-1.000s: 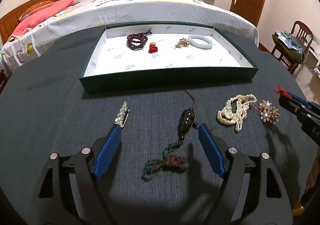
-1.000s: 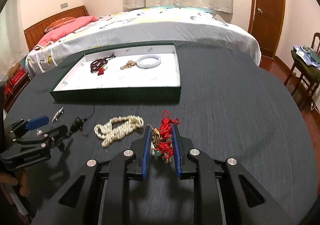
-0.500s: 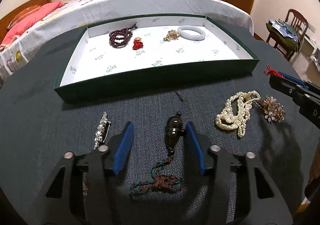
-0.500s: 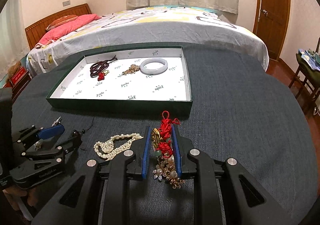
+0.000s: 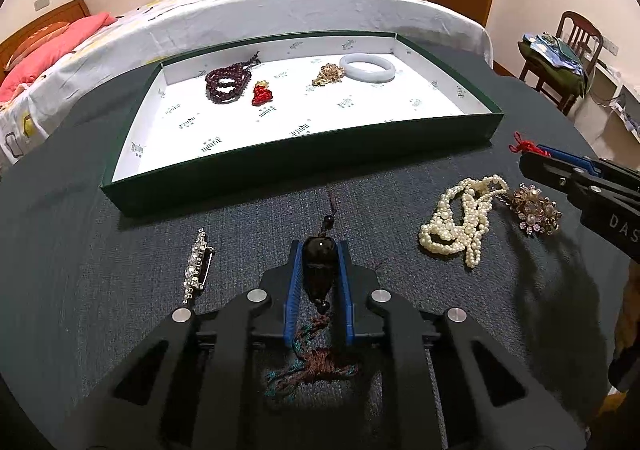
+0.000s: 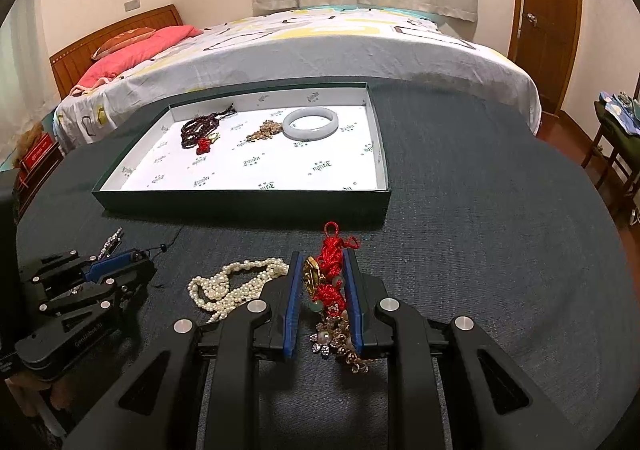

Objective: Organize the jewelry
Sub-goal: 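Carry both pendants into the box and open both tools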

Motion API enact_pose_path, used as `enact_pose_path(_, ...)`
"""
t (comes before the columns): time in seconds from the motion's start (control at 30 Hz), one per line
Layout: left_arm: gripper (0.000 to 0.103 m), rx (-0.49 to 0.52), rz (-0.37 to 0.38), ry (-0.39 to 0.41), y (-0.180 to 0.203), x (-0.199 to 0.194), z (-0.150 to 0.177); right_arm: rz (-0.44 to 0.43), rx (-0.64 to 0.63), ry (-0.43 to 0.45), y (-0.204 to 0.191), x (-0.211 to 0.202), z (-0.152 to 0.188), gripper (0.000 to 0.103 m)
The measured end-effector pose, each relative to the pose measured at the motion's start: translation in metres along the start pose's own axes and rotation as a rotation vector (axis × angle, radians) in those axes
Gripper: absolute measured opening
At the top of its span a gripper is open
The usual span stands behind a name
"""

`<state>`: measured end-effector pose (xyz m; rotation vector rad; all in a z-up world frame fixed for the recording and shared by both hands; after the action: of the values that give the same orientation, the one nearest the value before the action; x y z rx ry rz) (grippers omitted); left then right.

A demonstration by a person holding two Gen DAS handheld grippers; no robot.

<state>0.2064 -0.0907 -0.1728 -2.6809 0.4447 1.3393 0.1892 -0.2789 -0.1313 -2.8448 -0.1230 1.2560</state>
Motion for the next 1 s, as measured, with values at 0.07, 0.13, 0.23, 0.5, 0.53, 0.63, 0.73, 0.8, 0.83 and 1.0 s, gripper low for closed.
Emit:
enact_pose_path(0.07,0.017,-0.001,0.001,0.010,0.000,-0.004,-0.001,0.000,-0.001,0.005,-0.001,-0.002,0.000,0.021)
enact_pose_path(0.13,0.017,-0.001,0.001,0.019,0.000,-0.008,-0.002,0.000,-0.002,0.009,-0.002,-0.003,-0.001,0.021)
enact_pose_path(0.23,0.017,0.000,0.000,0.038,0.001,-0.016,-0.005,0.001,-0.001,0.016,-0.002,-0.005,-0.002,0.021)
enact_pose_path(0.5,0.017,-0.016,0.002,0.104,-0.004,-0.040,-0.023,-0.014,-0.004,0.059,-0.007,-0.017,-0.014,0.021)
enact_pose_path(0.53,0.017,-0.019,0.004,0.111,-0.005,-0.042,-0.026,-0.016,-0.006,0.065,-0.008,-0.018,-0.017,0.021)
enact_pose_path(0.63,0.017,-0.032,0.009,0.137,-0.010,-0.050,-0.037,-0.027,-0.014,0.088,-0.012,-0.022,-0.028,0.021)
enact_pose_path(0.73,0.017,-0.040,0.003,0.173,-0.016,-0.058,-0.052,-0.036,-0.019,0.109,-0.016,-0.024,-0.038,0.021)
enact_pose_path(0.8,0.017,-0.047,-0.001,0.196,-0.022,-0.062,-0.063,-0.038,-0.026,0.131,-0.018,-0.025,-0.048,0.021)
enact_pose_path(0.83,0.017,-0.049,-0.002,0.204,-0.024,-0.063,-0.067,-0.038,-0.028,0.138,-0.018,-0.026,-0.052,0.021)
enact_pose_path(1.0,0.017,-0.052,-0.027,0.258,-0.038,-0.064,-0.098,-0.039,-0.043,0.188,-0.022,-0.024,-0.081,0.021)
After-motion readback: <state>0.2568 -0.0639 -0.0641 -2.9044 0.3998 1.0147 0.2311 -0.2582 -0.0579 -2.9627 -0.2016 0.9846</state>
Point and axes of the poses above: each gripper's, at about its wrist camera, not at the fingertips, and x roughly the way its jaws point, y to its right, z to its underside, the point moved 2 cm from there along x, roughly the way its jaws point, and after that the axes turned 2 degrees about -y, right-handed, at the moved point
